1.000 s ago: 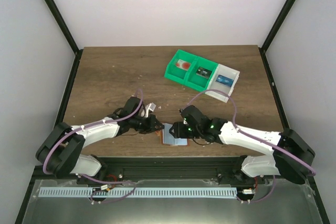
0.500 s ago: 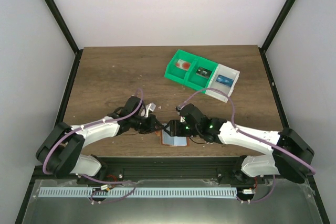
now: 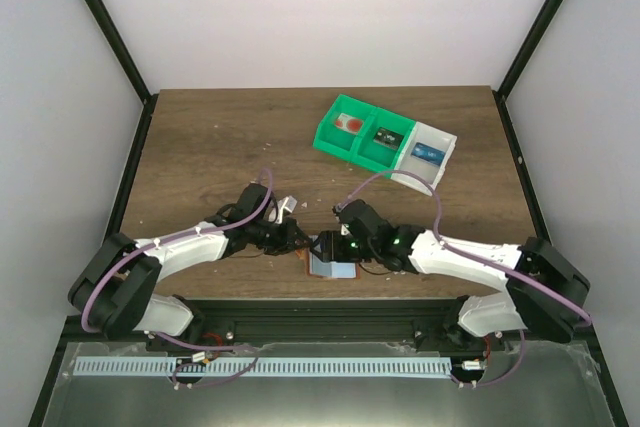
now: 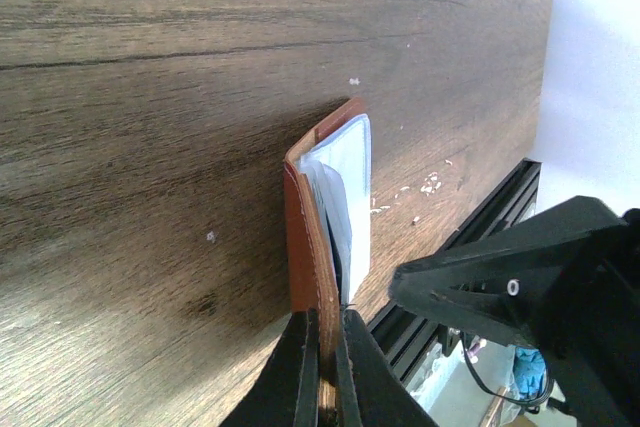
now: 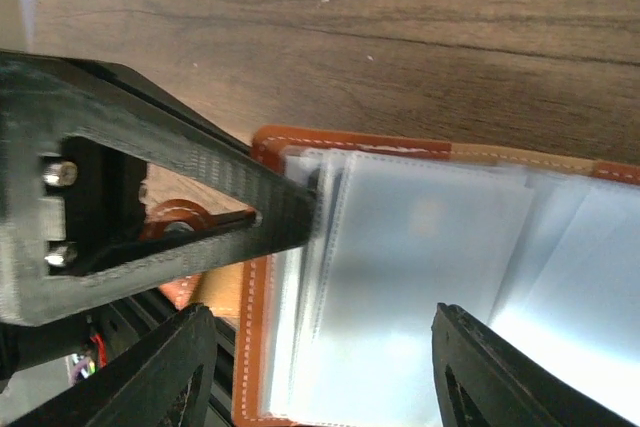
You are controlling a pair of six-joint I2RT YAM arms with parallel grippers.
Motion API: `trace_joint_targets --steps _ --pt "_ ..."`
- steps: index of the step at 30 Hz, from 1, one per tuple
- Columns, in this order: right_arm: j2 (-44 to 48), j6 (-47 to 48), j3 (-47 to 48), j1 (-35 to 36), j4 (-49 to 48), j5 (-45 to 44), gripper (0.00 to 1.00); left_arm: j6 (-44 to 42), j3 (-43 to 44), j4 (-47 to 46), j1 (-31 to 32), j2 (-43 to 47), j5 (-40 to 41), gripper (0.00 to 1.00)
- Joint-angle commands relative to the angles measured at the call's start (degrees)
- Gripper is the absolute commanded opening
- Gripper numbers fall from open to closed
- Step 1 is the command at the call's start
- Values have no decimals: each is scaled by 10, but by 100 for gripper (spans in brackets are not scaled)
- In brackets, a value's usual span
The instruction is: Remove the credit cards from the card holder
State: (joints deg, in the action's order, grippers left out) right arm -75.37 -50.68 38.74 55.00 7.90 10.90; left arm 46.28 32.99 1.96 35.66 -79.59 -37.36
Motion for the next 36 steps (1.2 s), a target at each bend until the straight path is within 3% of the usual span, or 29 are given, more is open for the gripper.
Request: trace_joint_targets --steps 1,8,17,28,36 --pt "-20 -11 -13 7 -23 9 61 2 1 -22 3 2 -8 0" --pt "-47 -16 -36 7 -47 14 57 6 -5 -32 3 -8 -11 0" --pt "-64 -11 -53 7 -42 -11 41 -2 0 -26 3 -16 -8 0" --pt "-12 4 -66 7 61 -106 42 -15 5 -22 3 -39 -3 0" --pt "89 3 -58 8 146 -179 42 -12 6 -35 4 -48 -6 0"
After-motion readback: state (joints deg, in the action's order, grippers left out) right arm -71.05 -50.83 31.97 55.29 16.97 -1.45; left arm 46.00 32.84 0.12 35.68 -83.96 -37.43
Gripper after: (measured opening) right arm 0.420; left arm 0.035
